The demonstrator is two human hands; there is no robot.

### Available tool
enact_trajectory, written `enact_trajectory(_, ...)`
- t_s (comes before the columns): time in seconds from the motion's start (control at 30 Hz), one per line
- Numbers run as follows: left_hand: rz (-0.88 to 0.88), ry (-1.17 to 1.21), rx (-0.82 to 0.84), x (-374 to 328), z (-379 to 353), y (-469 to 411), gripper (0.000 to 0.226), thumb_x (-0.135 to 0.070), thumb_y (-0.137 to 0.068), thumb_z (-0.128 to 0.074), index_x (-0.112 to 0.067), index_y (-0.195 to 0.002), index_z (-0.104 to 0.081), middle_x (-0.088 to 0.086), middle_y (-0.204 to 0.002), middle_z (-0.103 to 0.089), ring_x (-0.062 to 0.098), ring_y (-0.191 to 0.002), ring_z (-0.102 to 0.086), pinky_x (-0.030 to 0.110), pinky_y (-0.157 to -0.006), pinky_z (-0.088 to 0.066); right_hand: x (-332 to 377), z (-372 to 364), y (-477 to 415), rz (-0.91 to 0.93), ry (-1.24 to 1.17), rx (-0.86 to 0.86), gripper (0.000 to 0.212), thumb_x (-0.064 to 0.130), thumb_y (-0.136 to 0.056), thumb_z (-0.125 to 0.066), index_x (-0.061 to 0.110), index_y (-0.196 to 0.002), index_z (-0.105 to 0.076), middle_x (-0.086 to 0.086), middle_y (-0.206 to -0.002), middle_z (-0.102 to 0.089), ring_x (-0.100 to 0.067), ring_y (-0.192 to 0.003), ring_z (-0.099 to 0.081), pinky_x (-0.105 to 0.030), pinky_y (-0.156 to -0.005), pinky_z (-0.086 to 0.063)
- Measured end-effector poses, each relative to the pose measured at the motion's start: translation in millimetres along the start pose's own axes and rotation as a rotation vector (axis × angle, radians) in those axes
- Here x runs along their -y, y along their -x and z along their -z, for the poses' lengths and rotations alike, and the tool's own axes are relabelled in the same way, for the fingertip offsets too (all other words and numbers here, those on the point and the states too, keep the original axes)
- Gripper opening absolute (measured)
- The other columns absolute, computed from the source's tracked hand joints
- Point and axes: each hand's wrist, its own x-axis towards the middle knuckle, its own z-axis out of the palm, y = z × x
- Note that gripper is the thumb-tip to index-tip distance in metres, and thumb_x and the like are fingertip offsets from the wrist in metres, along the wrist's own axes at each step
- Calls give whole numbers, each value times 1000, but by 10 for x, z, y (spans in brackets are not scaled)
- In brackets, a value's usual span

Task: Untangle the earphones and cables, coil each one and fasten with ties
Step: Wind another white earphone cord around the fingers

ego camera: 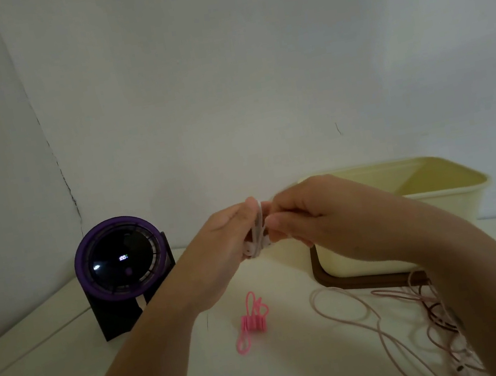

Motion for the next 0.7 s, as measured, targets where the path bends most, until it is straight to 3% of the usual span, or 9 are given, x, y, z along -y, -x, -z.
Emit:
enact_trajectory(0.07,41,-2,50,7,-8,7,45,-45,-83,-35,-14,-83,-68,-2,-65,-65,14,-74,-61,37,-89,-44,-20,39,4,-18,-3,-59,32,28,-95,-46,25,-65,-55,23,-53,-53,-1,-51,-45,-14,-53,-37)
enact_trajectory(0.17,61,12,123,-15,-15,21,45,-48,-81,-36,-20,-81,-72,0,-69,-67,27,-85,-58,41,-90,-42,-104,41,-15,-27,-23,-153,28,31,-95,-47,25,-71,-59,11,-52,-51,-3,-51,-43,-14,-52,-36)
enact_trajectory(0.33,50,61,159,-36,4,34,34,-38,-90,-42,-12,-73,-58,-5,-53,-53,11,-61,-61,49,-96,-45,-171,-24,-67,-18,-153,-176,23,33,-94,-50,27,-73,-58,12,-60,-51,0,-54,-44,-12,-54,-37)
enact_trajectory(0.4,55,157,180,-35,38,29,37,-37,-93,-46,-17,-64,-57,-4,-53,-48,12,-58,-56,42,-87,-54,-185,-31,-75,-14,-192,-165,23,34,-94,-51,29,-73,-59,13,-63,-55,1,-56,-46,-12,-55,-38)
enact_trajectory(0.57,56,213,218,-29,60,19,37,-35,-87,-40,-24,-53,-52,-7,-48,-40,10,-51,-51,28,-73,-54,-207,14,-52,17,-232,-149,21,40,-88,-57,26,-79,-71,-11,-71,-61,-13,-53,-41,-31,-55,-38)
enact_trajectory(0.63,42,179,216,-21,61,11,38,-35,-87,-39,-24,-52,-49,-8,-47,-37,10,-50,-50,26,-72,-53,-216,41,-44,23,-258,-159,19,43,-82,-61,29,-79,-73,-11,-79,-65,-27,-62,-51,-41,-61,-45)
enact_trajectory(0.7,31,153,212,-25,67,13,38,-34,-88,-38,-25,-52,-46,-8,-47,-35,10,-50,-48,25,-70,-52,-229,49,-43,26,-268,-149,14,41,-80,-65,31,-78,-74,-15,-81,-65,-32,-65,-51,-42,-61,-44)
